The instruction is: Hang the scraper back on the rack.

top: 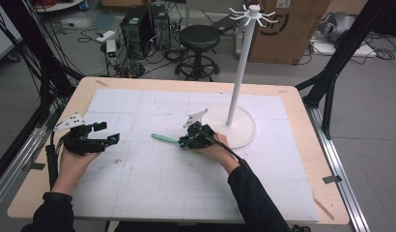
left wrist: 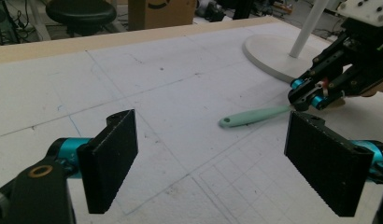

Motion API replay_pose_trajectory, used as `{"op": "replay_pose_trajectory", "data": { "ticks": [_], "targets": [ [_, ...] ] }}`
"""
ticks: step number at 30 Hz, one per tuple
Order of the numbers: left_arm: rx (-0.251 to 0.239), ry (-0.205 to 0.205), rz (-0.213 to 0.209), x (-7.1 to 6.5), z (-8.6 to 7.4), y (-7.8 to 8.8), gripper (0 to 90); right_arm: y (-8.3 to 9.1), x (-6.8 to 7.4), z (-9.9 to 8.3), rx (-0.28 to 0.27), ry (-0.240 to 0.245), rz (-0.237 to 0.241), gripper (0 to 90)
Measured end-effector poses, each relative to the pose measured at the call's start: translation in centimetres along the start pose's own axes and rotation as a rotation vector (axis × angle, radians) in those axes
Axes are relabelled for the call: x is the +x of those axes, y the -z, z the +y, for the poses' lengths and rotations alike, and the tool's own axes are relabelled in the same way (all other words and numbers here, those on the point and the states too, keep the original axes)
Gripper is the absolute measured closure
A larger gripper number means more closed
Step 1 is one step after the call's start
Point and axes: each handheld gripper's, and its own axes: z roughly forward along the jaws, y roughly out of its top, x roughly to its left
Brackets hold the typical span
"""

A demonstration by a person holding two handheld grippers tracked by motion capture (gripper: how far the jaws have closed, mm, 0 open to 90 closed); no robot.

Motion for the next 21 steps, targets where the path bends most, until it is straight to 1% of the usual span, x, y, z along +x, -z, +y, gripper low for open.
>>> {"op": "replay_pose_trajectory", "data": {
  "ticks": [3,8,9,10,11,12,13,15,17,18,21],
  "targets": [
    [0.000,0.000,-0.001,0.0,0.0,0.0,18.1,1.0,0.0,0.3,-0.037,-0.025,0.006,81.4],
    [0.004,-0.003,-0.001,0.0,0.0,0.1,18.1,3.6,-0.1,0.7,-0.104,-0.083,0.023,81.4],
    [0.003,-0.002,-0.001,-0.1,0.0,0.1,18.1,4.3,-0.1,0.7,-0.117,-0.086,0.025,81.5],
    [0.003,-0.002,-0.002,-0.1,0.0,0.0,18.1,4.3,-0.1,0.7,-0.117,-0.086,0.025,81.5],
    [0.004,-0.002,-0.002,-0.1,0.0,0.0,18.1,5.7,-0.2,0.6,-0.149,-0.098,0.024,81.5],
    [0.005,-0.001,-0.002,-0.1,0.0,0.0,18.1,5.7,-0.2,0.6,-0.149,-0.098,0.024,81.5],
    [0.004,0.000,-0.003,-0.1,0.0,0.0,18.1,7.0,-0.3,0.5,-0.173,-0.104,0.017,81.4],
    [0.006,-0.002,-0.003,-0.1,0.0,0.0,18.1,8.2,-0.4,0.3,-0.195,-0.115,0.014,81.4],
    [0.008,-0.005,-0.004,-0.1,0.0,0.0,18.1,9.9,-0.5,0.0,-0.222,-0.125,0.010,81.4],
    [0.008,-0.005,-0.003,-0.1,0.0,0.0,18.1,10.5,-0.6,-0.1,-0.235,-0.124,0.006,81.4],
    [0.010,-0.005,-0.002,-0.1,0.0,0.0,18.1,13.0,-0.8,-0.7,-0.273,-0.145,-0.006,81.4]
  ]
}}
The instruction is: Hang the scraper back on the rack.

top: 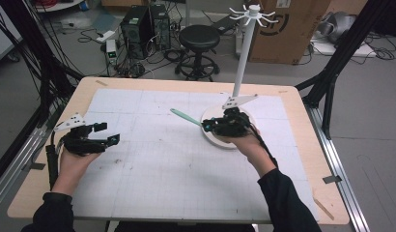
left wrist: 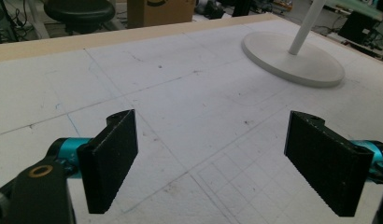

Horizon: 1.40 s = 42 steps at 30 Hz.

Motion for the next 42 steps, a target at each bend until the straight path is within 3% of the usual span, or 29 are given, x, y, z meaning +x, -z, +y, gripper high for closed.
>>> {"op": "replay_pose_trajectory", "data": {
  "ticks": [1,9,10,11,16,17,18,21,22,24,25,32,42],
  "targets": [
    [0.002,0.000,-0.001,0.0,0.0,0.0,18.1,0.0,0.0,0.0,0.000,0.000,0.000,81.4],
    [0.003,-0.001,0.000,0.0,0.0,-0.1,18.1,7.8,-0.6,1.0,-0.079,-0.029,-0.058,81.4],
    [0.001,0.002,0.000,0.0,0.0,-0.2,18.1,7.8,-0.6,1.0,-0.079,-0.029,-0.058,81.4],
    [0.002,0.003,-0.003,0.0,0.0,-0.2,18.2,9.9,-0.7,1.4,-0.093,-0.026,-0.079,81.4],
    [0.006,0.001,-0.003,0.0,0.0,-0.2,18.2,14.2,-0.8,2.2,-0.111,-0.021,-0.122,81.4],
    [0.006,0.000,-0.003,0.0,-0.1,-0.2,18.2,14.2,-0.8,2.2,-0.111,-0.021,-0.122,81.4],
    [0.008,-0.004,-0.001,0.0,-0.1,-0.3,18.2,16.2,-0.8,2.5,-0.126,-0.021,-0.139,81.4],
    [0.009,-0.001,-0.003,0.0,-0.1,-0.3,18.2,17.6,-0.8,2.8,-0.140,-0.017,-0.155,81.4],
    [0.011,-0.003,-0.003,0.0,-0.1,-0.3,18.2,19.3,-0.7,3.2,-0.157,-0.020,-0.164,81.4],
    [0.011,-0.001,-0.002,0.0,-0.1,-0.3,18.2,19.8,-0.6,3.3,-0.161,-0.018,-0.171,81.4],
    [0.012,-0.001,-0.003,0.0,-0.1,-0.3,18.2,21.2,-0.5,3.8,-0.168,-0.011,-0.192,81.4],
    [0.013,0.001,-0.003,0.0,-0.1,-0.4,18.1,24.5,0.0,5.2,-0.200,-0.002,-0.227,81.4],
    [0.015,0.003,-0.007,0.0,-0.1,-0.4,18.2,26.8,0.4,6.7,-0.227,0.008,-0.242,81.4]
  ]
}}
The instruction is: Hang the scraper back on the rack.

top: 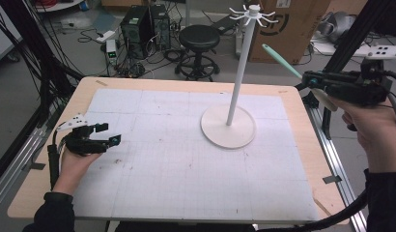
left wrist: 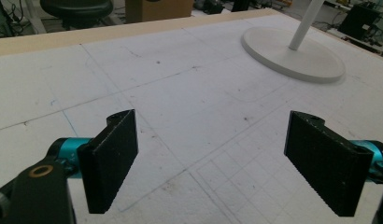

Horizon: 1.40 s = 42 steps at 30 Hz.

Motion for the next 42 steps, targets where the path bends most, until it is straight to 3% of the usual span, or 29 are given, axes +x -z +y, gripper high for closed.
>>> {"op": "replay_pose_trajectory", "data": {
  "ticks": [17,42],
  "targets": [
    [0.007,-0.002,-0.004,0.0,0.0,-0.1,18.1,1.0,0.0,3.4,-0.020,0.027,-0.031,81.4],
    [0.009,0.002,-0.006,0.0,-0.1,-0.1,18.1,-0.9,-0.1,4.0,0.020,0.045,-0.058,81.3]
  ]
}}
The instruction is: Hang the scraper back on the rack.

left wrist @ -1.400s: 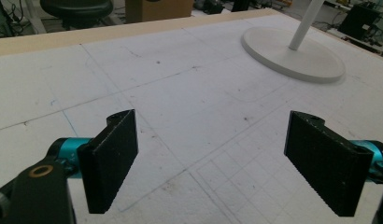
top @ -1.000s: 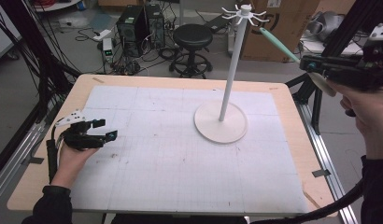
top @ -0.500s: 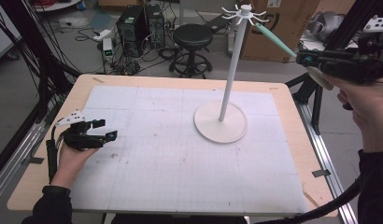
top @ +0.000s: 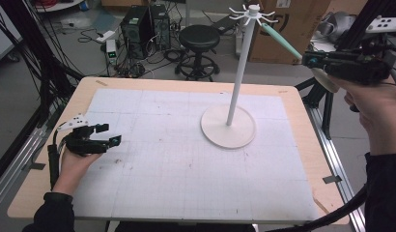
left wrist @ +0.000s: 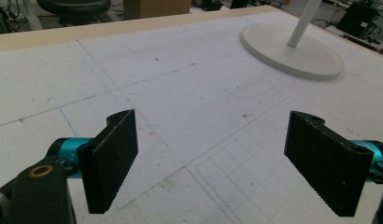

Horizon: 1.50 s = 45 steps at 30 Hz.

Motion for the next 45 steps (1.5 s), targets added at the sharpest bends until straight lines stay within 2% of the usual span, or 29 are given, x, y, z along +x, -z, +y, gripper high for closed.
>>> {"op": "replay_pose_trajectory", "data": {
  "ticks": [13,18,19,20,26,28,29,30,32,33,37,38,40,41,45],
  "targets": [
    [0.007,-0.004,0.002,0.0,0.0,0.0,18.1,-0.6,-0.8,-0.9,0.031,-0.017,-0.033,81.2],
    [0.006,-0.003,0.001,0.0,0.0,0.0,18.1,-0.9,-0.8,-1.0,0.037,-0.019,-0.026,80.5],
    [0.005,-0.002,0.001,0.0,0.0,0.0,18.1,-1.0,-0.7,-1.1,0.039,-0.012,-0.031,79.0],
    [0.004,-0.001,0.000,0.0,0.0,0.0,18.1,-1.1,-0.6,-1.2,0.020,-0.009,-0.045,66.1],
    [0.001,-0.001,0.000,0.0,0.0,0.0,18.1,-1.4,-0.4,-1.6,0.021,-0.002,-0.048,57.2],
    [0.003,-0.002,-0.001,0.0,0.0,0.0,18.1,-1.7,-0.2,-2.1,0.016,0.000,-0.035,53.3],
    [0.002,-0.001,-0.001,0.0,0.0,0.1,18.1,-2.1,0.1,-2.9,0.006,0.006,-0.030,49.6],
    [0.004,-0.004,-0.002,0.0,0.0,0.1,18.1,-2.1,0.1,-2.9,0.006,0.006,-0.030,49.6],
    [0.005,-0.003,0.000,0.0,0.0,0.1,18.1,-2.9,0.4,-4.4,-0.008,0.006,-0.008,45.1],
    [0.006,-0.005,-0.001,0.0,0.0,0.1,18.1,-2.9,0.4,-4.4,-0.008,0.006,-0.008,45.1],
    [0.006,-0.005,-0.004,0.1,0.0,0.1,18.1,-4.9,1.0,-8.5,-0.024,0.000,0.043,37.6],
    [0.004,-0.003,-0.004,0.0,0.0,0.0,18.1,-4.9,1.0,-8.5,-0.024,0.000,0.043,37.6],
    [0.005,-0.004,-0.005,0.1,0.0,0.0,18.1,-6.2,1.2,-10.9,-0.017,-0.013,0.075,34.2],
    [0.005,-0.005,-0.006,0.0,0.0,0.0,18.1,-6.2,1.2,-10.9,-0.017,-0.013,0.075,34.2],
    [-0.002,-0.006,-0.011,0.1,-0.1,0.0,18.1,-8.0,1.6,-14.4,-0.001,-0.039,0.108,28.3]
  ]
}}
